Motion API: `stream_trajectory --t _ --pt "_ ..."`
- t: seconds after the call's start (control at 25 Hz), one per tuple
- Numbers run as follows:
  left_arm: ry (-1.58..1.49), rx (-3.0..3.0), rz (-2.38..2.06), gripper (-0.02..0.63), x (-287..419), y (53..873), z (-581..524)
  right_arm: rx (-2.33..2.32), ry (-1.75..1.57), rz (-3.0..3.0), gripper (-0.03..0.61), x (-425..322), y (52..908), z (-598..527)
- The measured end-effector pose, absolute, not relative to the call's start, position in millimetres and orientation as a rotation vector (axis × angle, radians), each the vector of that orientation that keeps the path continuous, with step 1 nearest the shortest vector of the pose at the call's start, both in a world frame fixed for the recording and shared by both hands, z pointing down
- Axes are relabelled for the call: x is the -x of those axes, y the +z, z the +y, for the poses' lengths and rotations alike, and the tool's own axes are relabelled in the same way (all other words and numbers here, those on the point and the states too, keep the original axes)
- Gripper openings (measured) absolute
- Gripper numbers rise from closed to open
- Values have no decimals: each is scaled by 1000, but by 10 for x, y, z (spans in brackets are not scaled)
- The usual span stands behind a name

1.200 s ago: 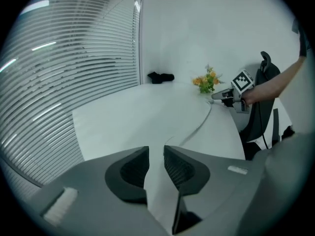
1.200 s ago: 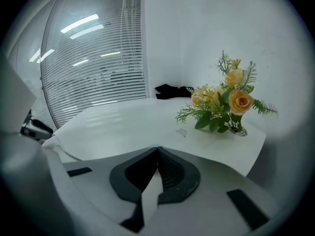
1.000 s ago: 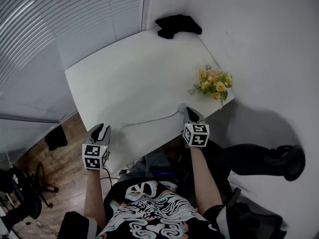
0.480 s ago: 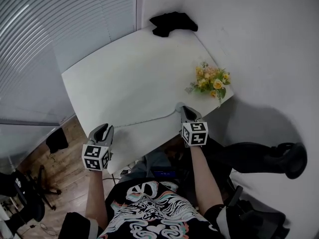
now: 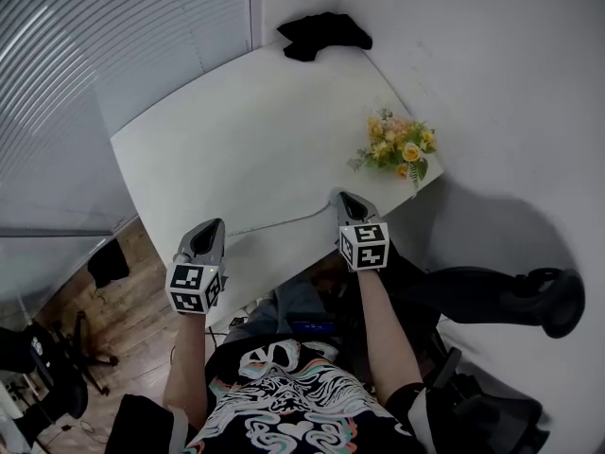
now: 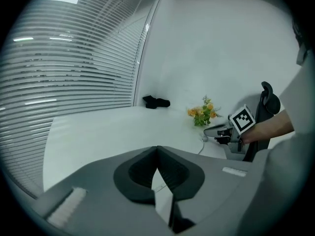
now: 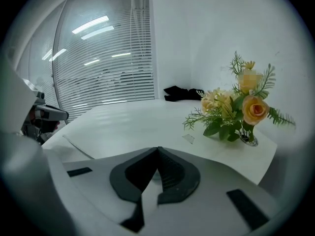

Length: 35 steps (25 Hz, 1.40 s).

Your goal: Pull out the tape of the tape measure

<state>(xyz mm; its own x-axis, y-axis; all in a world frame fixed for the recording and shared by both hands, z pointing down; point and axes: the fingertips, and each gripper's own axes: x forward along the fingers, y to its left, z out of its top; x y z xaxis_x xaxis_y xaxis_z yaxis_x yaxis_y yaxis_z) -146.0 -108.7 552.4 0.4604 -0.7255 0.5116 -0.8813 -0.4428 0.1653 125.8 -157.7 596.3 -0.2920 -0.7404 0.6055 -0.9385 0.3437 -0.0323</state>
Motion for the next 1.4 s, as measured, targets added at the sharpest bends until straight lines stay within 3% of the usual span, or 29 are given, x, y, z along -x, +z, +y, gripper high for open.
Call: stream_trajectory --t 1.12,1.4 --pt "487 -2321 -1241 2 1171 5610 -1259 -1457 583 -2103 3 -1258 6062 -1628" --pt "298 -2286 -1178 2 1178 5402 -1248 -1514 632 -2227 3 -1294 5845 -1557"
